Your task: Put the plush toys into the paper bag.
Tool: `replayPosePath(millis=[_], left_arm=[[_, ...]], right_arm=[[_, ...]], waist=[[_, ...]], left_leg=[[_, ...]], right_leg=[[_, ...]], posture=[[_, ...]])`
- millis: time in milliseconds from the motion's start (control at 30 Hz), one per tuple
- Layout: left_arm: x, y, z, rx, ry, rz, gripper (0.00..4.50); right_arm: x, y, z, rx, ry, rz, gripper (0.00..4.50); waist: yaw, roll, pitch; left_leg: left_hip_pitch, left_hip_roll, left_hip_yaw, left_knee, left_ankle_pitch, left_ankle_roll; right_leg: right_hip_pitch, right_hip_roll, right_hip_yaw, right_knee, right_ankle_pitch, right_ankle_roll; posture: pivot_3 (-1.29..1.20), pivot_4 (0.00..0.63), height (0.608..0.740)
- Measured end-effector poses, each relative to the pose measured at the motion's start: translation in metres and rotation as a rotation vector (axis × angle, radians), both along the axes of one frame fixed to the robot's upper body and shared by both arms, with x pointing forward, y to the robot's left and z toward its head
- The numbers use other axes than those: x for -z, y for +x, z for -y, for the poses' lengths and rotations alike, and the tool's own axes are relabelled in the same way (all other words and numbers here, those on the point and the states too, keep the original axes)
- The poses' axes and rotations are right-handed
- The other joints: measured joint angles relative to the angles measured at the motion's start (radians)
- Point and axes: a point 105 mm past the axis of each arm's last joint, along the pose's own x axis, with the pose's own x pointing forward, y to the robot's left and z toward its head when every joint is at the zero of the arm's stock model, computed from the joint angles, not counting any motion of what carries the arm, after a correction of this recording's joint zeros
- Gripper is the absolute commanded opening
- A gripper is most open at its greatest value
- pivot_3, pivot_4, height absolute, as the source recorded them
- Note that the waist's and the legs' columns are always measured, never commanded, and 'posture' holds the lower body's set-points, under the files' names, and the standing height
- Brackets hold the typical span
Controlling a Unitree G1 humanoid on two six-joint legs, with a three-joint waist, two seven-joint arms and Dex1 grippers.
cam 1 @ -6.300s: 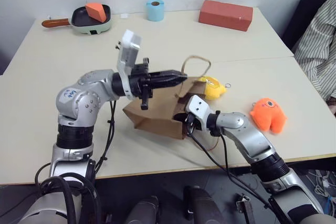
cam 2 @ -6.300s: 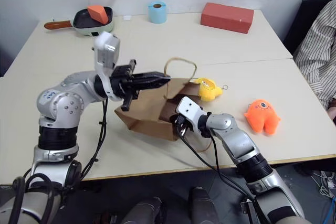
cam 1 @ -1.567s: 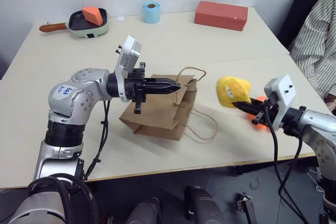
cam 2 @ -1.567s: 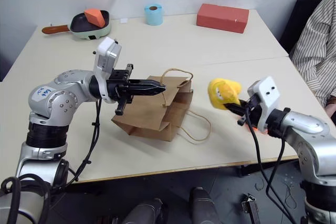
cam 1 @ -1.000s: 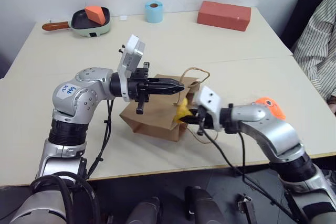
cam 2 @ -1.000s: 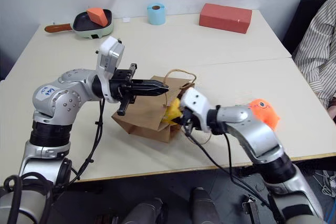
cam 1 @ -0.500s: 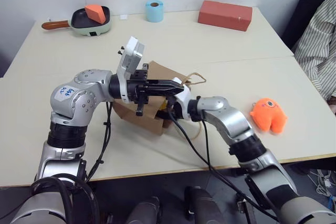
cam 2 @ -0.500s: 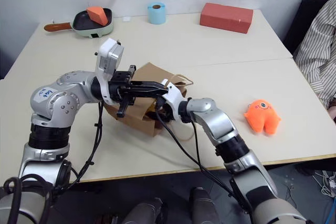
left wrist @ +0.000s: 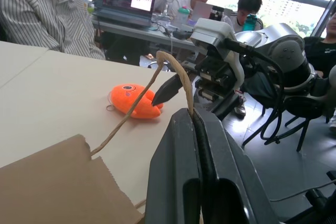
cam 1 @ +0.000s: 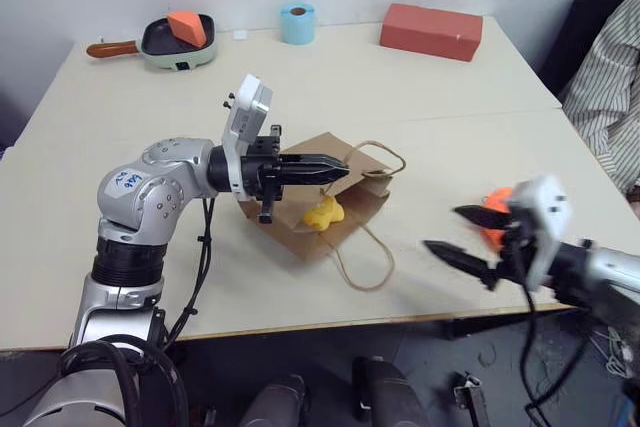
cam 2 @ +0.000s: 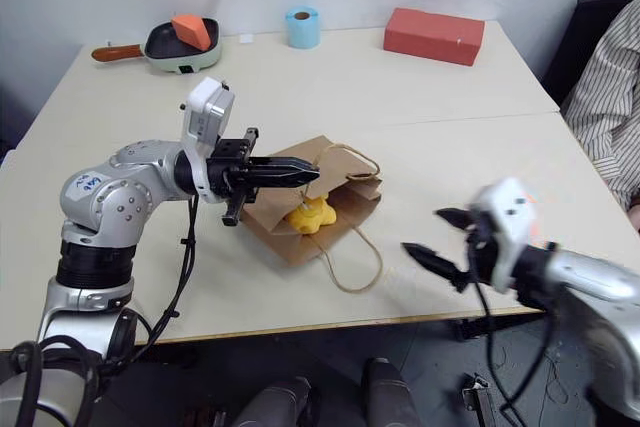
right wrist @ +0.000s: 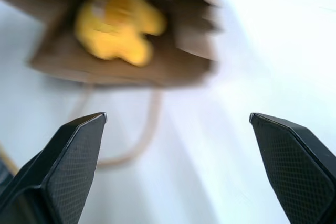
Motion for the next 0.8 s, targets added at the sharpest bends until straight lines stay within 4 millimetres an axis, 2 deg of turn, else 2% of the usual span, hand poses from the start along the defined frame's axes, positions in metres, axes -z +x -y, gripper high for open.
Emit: replayPosePath(millis=[167, 267, 333, 367, 433, 500, 700, 800], left_arm=[[0.000, 0.000, 0.002, 0.005, -0.009, 0.001, 0.00], [0.000, -0.001, 0.006, 0.017, -0.017, 0.000, 0.00], [0.000, -0.001, 0.006, 0.018, -0.016, -0.001, 0.00], [0.000, -0.001, 0.006, 0.018, -0.016, 0.001, 0.00], [-0.001, 0.000, 0.006, 0.015, -0.015, 0.002, 0.00], [-0.001, 0.000, 0.005, 0.013, -0.013, 0.003, 0.00], [-0.002, 0.001, 0.003, 0.000, -0.010, 0.013, 0.00], [-0.002, 0.002, 0.001, -0.011, -0.005, 0.017, 0.00]], right_arm=[[0.010, 0.017, 0.060, 0.330, -0.048, 0.012, 4.46], [0.025, 0.038, 0.079, 0.444, -0.029, 0.006, 4.46], [0.040, 0.051, 0.082, 0.471, -0.010, -0.026, 4.46], [0.046, 0.055, 0.082, 0.473, -0.004, -0.039, 4.29], [0.051, 0.066, 0.080, 0.468, 0.036, -0.043, 3.85], [0.052, 0.071, 0.077, 0.464, 0.076, -0.039, 3.18], [0.046, 0.066, 0.067, 0.411, 0.186, -0.035, 1.20], [0.029, 0.052, 0.036, 0.224, 0.299, -0.033, 0.31]], waist=[[0.000, 0.000, 0.000], [-0.004, 0.000, 0.000], [-0.007, 0.000, 0.000], [-0.006, 0.000, 0.000], [-0.007, 0.000, 0.000], [-0.006, 0.000, 0.000], [-0.006, 0.000, 0.000], [-0.008, 0.000, 0.000]], left_leg=[[0.002, 0.000, 0.003, 0.000, 0.000, 0.000], [0.003, 0.000, 0.004, -0.001, 0.000, 0.000], [0.003, 0.000, 0.004, -0.001, 0.000, 0.000], [0.003, 0.000, 0.004, -0.001, 0.000, 0.000], [0.003, 0.000, 0.004, 0.000, 0.000, 0.000], [0.004, 0.000, 0.004, 0.000, 0.000, 0.000], [0.004, 0.000, 0.004, 0.000, 0.000, 0.000], [0.004, 0.001, 0.004, -0.001, 0.000, 0.000]], right_leg=[[0.001, 0.000, 0.002, 0.001, 0.000, 0.000], [0.001, 0.000, 0.002, 0.001, 0.000, 0.000], [0.000, 0.000, 0.002, 0.001, 0.000, 0.000], [0.000, 0.000, 0.002, 0.001, 0.000, 0.000], [0.001, 0.000, 0.002, 0.001, 0.000, 0.000], [0.002, 0.000, 0.002, 0.001, 0.000, 0.000], [0.001, 0.000, 0.002, 0.001, 0.000, 0.000], [0.001, 0.001, 0.002, 0.001, 0.000, 0.000]], posture=[[0.00, 0.150, 0.740], [0.00, 0.150, 0.740], [0.00, 0.150, 0.740], [0.00, 0.150, 0.740], [0.00, 0.150, 0.740], [0.00, 0.150, 0.740], [0.00, 0.150, 0.740], [0.00, 0.150, 0.740]])
